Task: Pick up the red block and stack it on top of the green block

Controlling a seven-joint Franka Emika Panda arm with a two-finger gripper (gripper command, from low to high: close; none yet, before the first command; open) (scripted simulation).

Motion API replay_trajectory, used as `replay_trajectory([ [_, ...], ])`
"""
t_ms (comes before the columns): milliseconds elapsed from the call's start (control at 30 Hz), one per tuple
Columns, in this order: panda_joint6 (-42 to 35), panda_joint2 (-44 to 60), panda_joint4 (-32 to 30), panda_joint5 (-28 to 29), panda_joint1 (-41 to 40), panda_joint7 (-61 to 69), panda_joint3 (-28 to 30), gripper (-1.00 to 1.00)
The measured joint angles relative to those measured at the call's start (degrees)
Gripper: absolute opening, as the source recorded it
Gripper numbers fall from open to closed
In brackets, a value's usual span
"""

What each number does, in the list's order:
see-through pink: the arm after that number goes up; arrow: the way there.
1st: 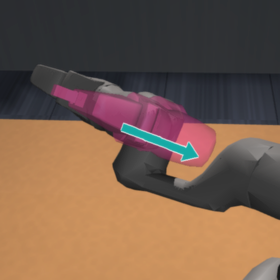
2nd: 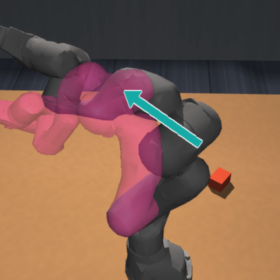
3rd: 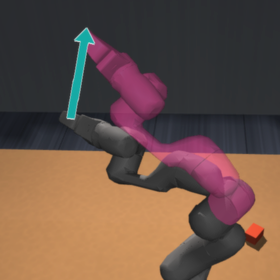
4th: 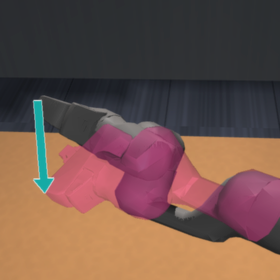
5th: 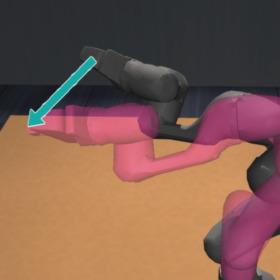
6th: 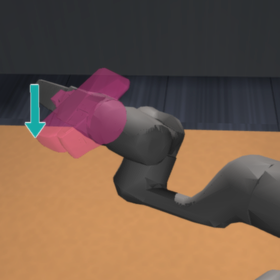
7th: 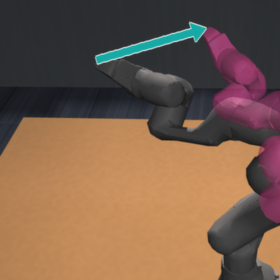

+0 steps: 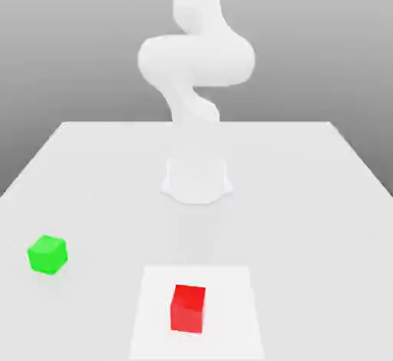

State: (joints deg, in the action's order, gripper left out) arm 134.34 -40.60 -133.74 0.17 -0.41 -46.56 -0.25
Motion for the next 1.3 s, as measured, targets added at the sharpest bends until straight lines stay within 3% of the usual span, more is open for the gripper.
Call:
replay_trajectory([
  [700, 21.5, 44.0, -16.5, 0.3, -2.0, -5.3, -0.4, 0.00],
  [900, 31.2, 56.4, -15.9, 0.3, -1.8, -5.6, -0.2, 0.00],
  [933, 32.5, 57.9, -15.7, 0.3, -1.8, -5.6, -0.1, -1.00],
  [1133, 33.1, 58.6, -15.6, 0.5, -1.8, -5.8, -0.2, -1.00],
  [1300, 26.6, 51.0, -16.8, 0.2, -2.0, -5.6, -0.4, -1.00],
])
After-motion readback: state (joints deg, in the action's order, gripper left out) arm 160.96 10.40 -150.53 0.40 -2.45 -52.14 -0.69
